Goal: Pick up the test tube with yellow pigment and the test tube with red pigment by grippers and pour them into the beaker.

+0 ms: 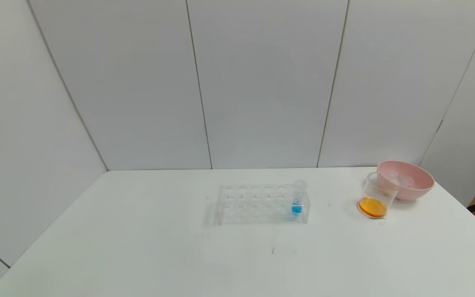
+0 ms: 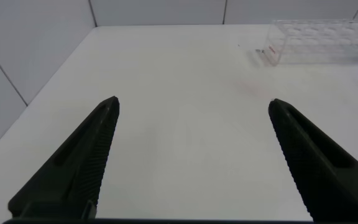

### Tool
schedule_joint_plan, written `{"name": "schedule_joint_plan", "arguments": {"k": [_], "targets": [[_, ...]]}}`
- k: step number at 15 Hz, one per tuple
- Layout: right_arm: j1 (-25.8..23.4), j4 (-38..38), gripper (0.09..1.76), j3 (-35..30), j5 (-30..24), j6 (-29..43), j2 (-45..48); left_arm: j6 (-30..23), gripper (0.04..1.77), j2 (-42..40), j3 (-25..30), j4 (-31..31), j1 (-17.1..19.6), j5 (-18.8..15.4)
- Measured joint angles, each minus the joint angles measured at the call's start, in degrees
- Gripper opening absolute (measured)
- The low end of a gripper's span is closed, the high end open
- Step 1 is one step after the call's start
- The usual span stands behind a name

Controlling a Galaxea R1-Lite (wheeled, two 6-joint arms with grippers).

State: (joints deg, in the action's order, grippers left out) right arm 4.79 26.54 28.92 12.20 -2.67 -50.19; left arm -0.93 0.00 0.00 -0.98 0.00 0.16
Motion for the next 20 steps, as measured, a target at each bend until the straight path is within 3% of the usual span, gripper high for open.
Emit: {"name": "schedule_joint_plan", "arguments": {"k": [5,7,10,12,17,20], "targets": [[-2.9,-25.0,1.70,-0.2,0.1,-0.8,27.7,0.0,1.72,0.0,0.0,0.0,0.0,0.0],[-3.5,-29.9,1.70,-0.1,-0.2,-0.9,36.4,0.0,1.72,0.0,0.0,0.0,0.0,0.0],[-4.0,-30.5,1.70,-2.8,-2.9,-1.1,45.2,0.0,1.72,0.0,0.0,0.0,0.0,0.0],[-4.1,-26.8,1.70,-6.4,-3.5,-0.9,48.1,0.0,1.72,0.0,0.0,0.0,0.0,0.0],[-4.2,-14.7,1.70,-22.0,-4.3,-1.1,50.1,0.0,1.72,0.0,0.0,0.0,0.0,0.0],[-4.2,-16.2,1.70,-27.7,-6.6,-0.7,50.2,0.0,1.72,0.0,0.0,0.0,0.0,0.0]]}}
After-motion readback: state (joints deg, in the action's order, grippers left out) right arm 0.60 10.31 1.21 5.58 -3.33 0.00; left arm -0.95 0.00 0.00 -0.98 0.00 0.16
